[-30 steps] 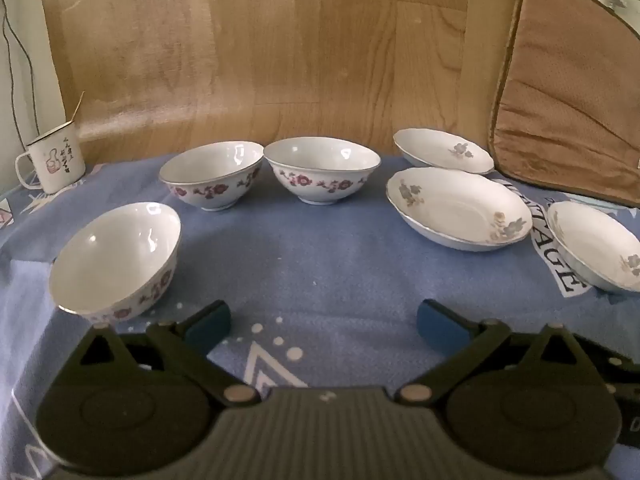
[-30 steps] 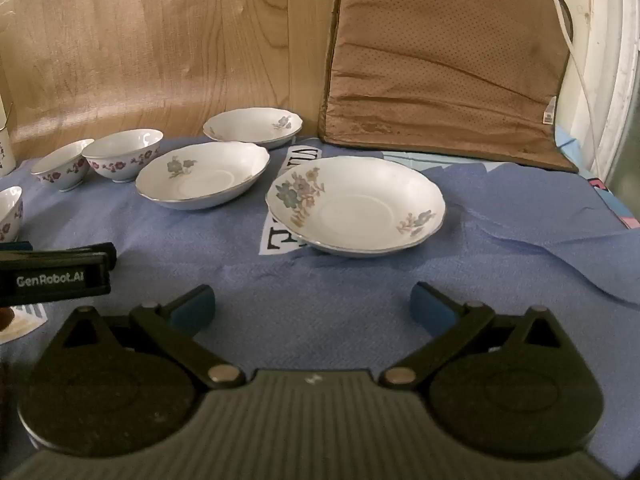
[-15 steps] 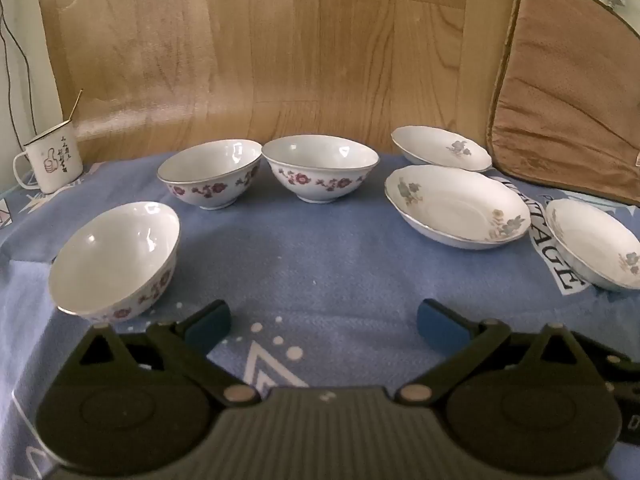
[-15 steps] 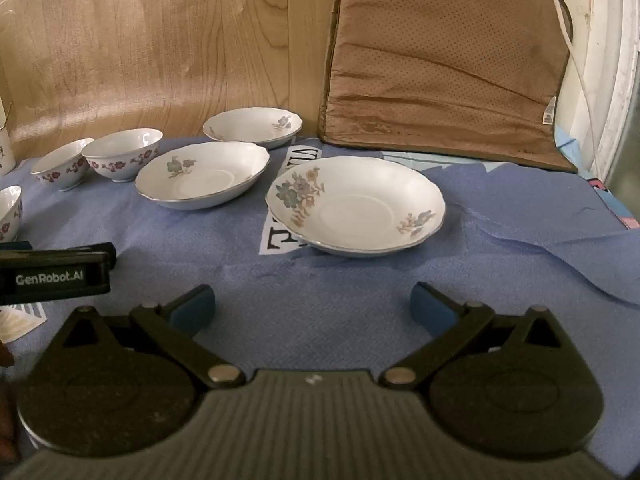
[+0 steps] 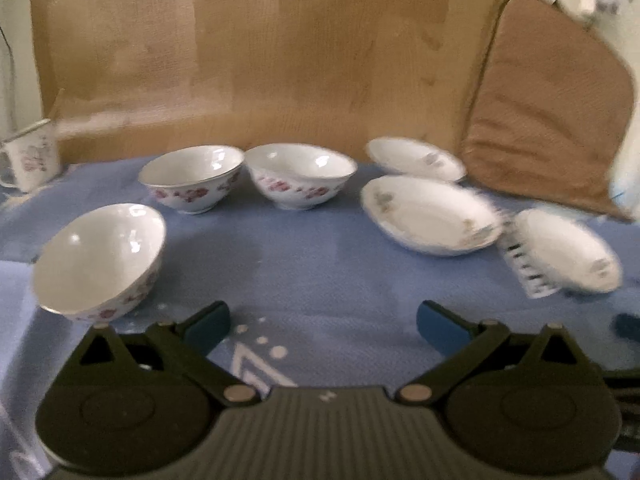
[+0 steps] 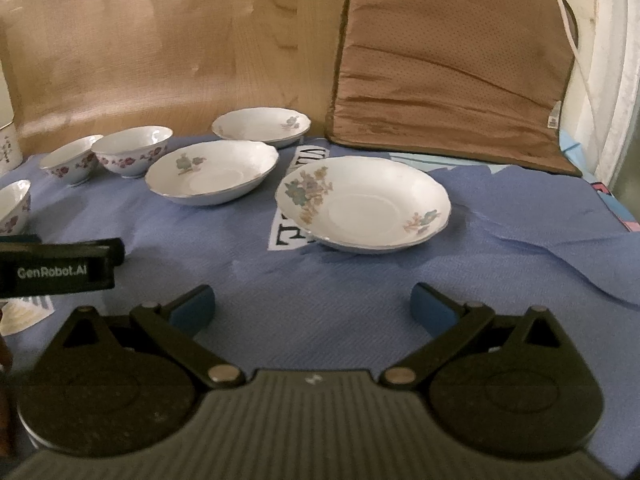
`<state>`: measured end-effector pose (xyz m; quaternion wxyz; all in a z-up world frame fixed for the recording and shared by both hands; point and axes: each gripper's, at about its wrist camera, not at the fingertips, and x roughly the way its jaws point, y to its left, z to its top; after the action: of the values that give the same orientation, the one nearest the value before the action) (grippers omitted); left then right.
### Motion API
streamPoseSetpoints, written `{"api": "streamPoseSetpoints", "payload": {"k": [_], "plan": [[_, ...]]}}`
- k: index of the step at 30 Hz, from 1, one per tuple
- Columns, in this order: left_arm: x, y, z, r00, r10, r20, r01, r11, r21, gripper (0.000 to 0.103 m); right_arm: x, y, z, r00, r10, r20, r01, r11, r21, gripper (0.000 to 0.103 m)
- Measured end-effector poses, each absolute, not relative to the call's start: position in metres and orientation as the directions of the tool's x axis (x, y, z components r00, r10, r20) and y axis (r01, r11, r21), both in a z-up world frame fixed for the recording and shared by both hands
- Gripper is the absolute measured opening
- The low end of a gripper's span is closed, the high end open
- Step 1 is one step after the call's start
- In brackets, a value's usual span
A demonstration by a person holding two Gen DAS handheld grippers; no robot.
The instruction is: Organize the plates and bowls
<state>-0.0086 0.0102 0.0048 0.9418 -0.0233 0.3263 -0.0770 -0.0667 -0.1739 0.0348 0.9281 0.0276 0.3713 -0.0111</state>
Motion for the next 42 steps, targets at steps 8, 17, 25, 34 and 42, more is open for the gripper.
{"api": "streamPoseSetpoints", "payload": {"k": [8, 17, 25, 34, 42], "plan": [[-0.018, 0.015, 0.012, 0.815, -0.257, -0.520, 0.206, 0.966, -0.156, 0.096, -0.088, -0.166, 0.041, 0.760, 0.050, -0.648, -0.029, 0.999, 0.042, 0.074], [-0.014, 0.016, 0.021, 0.725, -0.431, -0.537, 0.299, 0.899, -0.319, 0.074, -0.092, -0.216, 0.063, 0.814, -0.011, -0.581, 0.130, 0.978, 0.164, 0.028], [0.024, -0.058, 0.030, 0.616, -0.478, -0.626, 0.349, 0.878, -0.327, 0.067, -0.041, -0.270, 0.064, 0.777, -0.011, -0.629, 0.234, 0.933, 0.273, 0.030], [0.037, -0.092, 0.014, 0.594, -0.440, -0.674, 0.321, 0.897, -0.303, 0.035, -0.024, -0.278, 0.032, 0.742, 0.061, -0.668, 0.217, 0.920, 0.326, 0.014], [0.019, -0.131, 0.020, 0.504, -0.528, -0.683, 0.400, 0.844, -0.357, 0.017, -0.061, -0.279, 0.058, 0.753, -0.054, -0.655, 0.237, 0.952, 0.193, 0.013]]}}
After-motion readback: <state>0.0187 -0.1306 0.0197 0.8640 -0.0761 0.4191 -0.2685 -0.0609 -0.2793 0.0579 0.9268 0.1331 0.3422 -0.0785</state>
